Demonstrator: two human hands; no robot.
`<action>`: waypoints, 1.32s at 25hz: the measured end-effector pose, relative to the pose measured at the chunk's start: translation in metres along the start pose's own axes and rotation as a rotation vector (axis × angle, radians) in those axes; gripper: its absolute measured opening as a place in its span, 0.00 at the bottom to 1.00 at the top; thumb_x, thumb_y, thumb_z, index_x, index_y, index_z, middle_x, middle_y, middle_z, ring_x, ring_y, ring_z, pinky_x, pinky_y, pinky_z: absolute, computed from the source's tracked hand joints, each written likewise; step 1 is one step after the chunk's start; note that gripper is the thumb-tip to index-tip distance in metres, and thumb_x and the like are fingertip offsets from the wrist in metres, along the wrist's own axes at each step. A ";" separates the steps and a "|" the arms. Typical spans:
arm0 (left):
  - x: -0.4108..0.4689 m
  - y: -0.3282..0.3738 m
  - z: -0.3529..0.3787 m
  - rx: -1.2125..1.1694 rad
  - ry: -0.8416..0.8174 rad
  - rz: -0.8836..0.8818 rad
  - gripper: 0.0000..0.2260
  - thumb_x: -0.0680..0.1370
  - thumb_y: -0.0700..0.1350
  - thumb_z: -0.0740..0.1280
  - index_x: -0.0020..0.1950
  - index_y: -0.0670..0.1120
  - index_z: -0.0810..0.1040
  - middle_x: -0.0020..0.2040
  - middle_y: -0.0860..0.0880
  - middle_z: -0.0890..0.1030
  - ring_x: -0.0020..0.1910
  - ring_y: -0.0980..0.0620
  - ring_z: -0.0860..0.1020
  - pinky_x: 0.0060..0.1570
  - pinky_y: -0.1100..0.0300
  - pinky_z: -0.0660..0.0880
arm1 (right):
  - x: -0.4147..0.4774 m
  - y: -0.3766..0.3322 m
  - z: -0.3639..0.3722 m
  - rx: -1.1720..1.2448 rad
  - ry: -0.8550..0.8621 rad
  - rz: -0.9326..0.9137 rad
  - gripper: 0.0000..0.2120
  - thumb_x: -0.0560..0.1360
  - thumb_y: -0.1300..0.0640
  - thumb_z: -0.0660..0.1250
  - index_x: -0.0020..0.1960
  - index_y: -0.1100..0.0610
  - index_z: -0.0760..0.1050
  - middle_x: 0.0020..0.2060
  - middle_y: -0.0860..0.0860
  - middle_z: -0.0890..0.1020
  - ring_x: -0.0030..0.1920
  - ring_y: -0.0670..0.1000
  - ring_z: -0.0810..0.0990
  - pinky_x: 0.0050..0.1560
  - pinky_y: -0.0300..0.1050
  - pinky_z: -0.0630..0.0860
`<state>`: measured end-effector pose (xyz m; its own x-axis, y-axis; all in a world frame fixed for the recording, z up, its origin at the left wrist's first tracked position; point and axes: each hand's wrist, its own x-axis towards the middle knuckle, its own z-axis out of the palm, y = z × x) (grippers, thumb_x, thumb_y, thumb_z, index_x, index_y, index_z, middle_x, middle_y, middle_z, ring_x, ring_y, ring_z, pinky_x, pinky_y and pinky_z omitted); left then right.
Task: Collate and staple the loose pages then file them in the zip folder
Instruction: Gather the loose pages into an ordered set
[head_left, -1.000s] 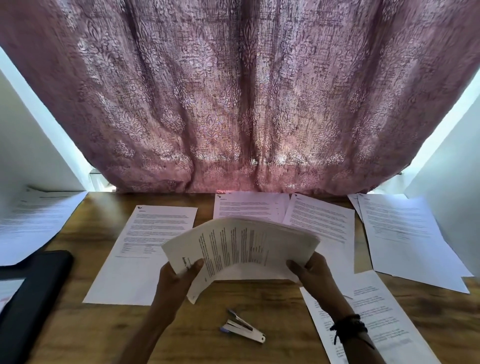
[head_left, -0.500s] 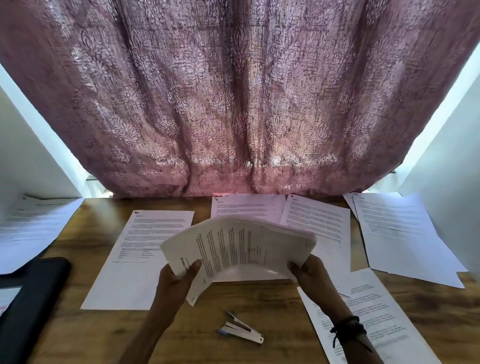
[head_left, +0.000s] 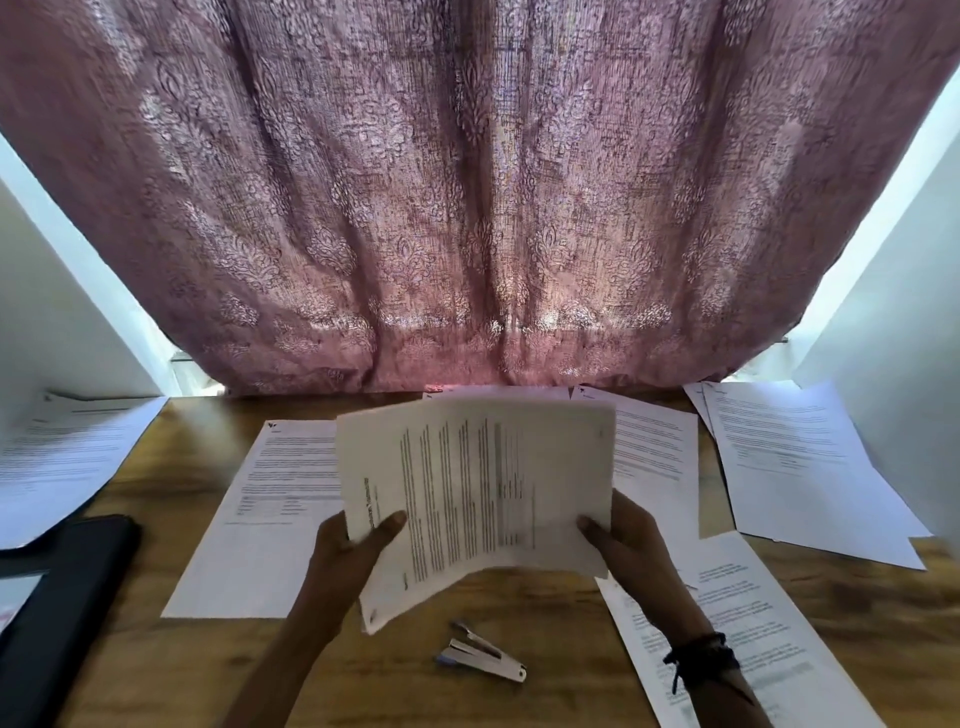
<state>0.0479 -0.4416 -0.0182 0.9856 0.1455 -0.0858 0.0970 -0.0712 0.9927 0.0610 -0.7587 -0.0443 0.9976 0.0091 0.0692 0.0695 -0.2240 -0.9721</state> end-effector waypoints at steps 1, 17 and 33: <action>0.000 0.004 0.000 -0.024 -0.008 -0.012 0.10 0.74 0.44 0.72 0.54 0.46 0.81 0.49 0.47 0.86 0.46 0.44 0.85 0.46 0.44 0.81 | -0.001 -0.004 -0.002 0.061 -0.015 0.013 0.12 0.79 0.62 0.66 0.61 0.53 0.76 0.53 0.51 0.84 0.53 0.52 0.84 0.49 0.53 0.83; -0.001 0.000 0.017 0.115 -0.153 -0.027 0.08 0.75 0.43 0.72 0.54 0.46 0.80 0.47 0.48 0.86 0.44 0.48 0.85 0.40 0.56 0.82 | -0.022 0.003 -0.012 0.178 0.012 0.111 0.15 0.77 0.61 0.69 0.63 0.56 0.73 0.57 0.55 0.82 0.56 0.57 0.83 0.54 0.60 0.81; -0.011 0.007 0.024 -0.055 -0.102 -0.110 0.09 0.75 0.35 0.69 0.53 0.46 0.80 0.45 0.53 0.85 0.39 0.57 0.84 0.33 0.65 0.80 | -0.150 0.060 -0.164 -0.821 0.328 0.718 0.42 0.60 0.38 0.79 0.68 0.53 0.69 0.67 0.58 0.70 0.70 0.61 0.63 0.64 0.59 0.68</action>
<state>0.0407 -0.4671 -0.0127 0.9787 0.0487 -0.1993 0.1998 -0.0060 0.9798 -0.0858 -0.9334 -0.0758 0.7467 -0.6070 -0.2718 -0.6629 -0.6460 -0.3784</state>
